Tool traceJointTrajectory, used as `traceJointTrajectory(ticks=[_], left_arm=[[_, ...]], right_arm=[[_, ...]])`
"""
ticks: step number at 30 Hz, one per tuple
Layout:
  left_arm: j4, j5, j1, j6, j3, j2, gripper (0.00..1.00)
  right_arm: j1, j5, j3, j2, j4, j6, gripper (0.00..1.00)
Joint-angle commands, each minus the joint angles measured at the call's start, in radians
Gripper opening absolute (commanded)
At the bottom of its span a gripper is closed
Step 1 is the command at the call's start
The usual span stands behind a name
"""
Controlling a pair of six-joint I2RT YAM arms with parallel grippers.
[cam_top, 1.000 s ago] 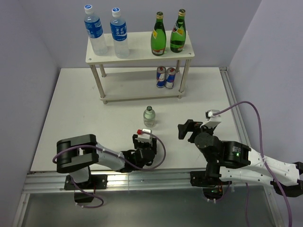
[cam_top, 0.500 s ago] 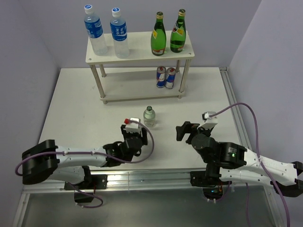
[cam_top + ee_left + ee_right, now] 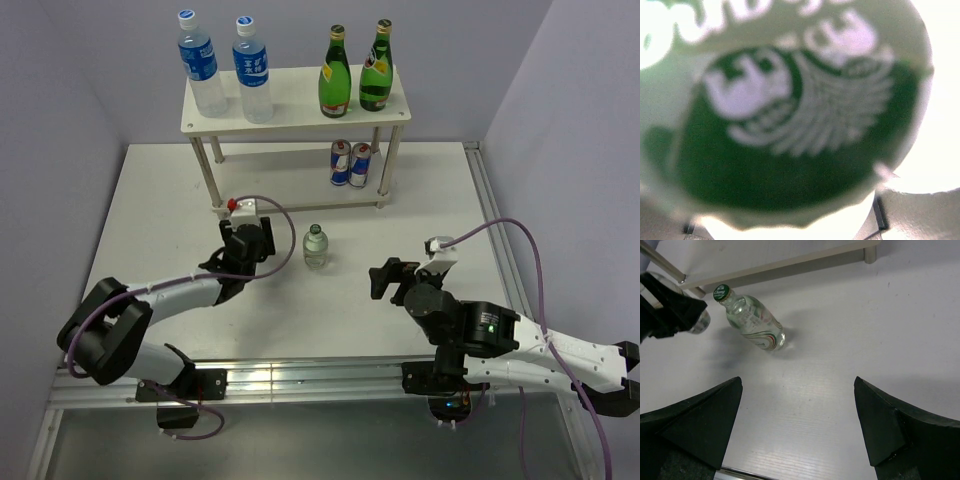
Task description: Place and organize the beverage onto the shelf
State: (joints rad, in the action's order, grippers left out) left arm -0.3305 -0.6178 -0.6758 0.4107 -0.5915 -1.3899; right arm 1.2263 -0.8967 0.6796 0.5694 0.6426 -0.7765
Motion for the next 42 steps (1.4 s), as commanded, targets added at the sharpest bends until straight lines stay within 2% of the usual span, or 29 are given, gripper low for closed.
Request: traceJointTrajectory(ticks=[1, 6, 15, 24, 32, 42], left_arm=[[-0.177, 0.079, 0.048, -0.059, -0.171, -0.026, 0.00], [-0.171, 0.145, 0.131, -0.061, -0.269, -0.099, 0.00], [-0.191, 0.187, 0.206, -0.072, -0.419, -0.276, 0.00], [-0.177, 0.155, 0.235, -0.099, -0.567, -0.397, 0.00], [-0.226, 0.144, 0.263, -0.111, -0.561, -0.416, 0.00], [-0.350, 0.024, 0.274, -0.153, -0.519, -0.486, 0.00]], right_arm=[[0.004, -0.022, -0.014, -0.009, -0.011, -0.009, 1.00], [0.004, -0.022, -0.018, -0.011, -0.006, -0.007, 1.00], [0.002, -0.015, -0.025, -0.019, -0.009, 0.008, 1.00], [0.002, -0.007, -0.029, -0.009, -0.017, 0.016, 1.00], [0.004, -0.015, -0.035, 0.001, -0.031, 0.020, 1.00], [0.004, -0.018, -0.040, 0.030, -0.058, 0.029, 1.00]])
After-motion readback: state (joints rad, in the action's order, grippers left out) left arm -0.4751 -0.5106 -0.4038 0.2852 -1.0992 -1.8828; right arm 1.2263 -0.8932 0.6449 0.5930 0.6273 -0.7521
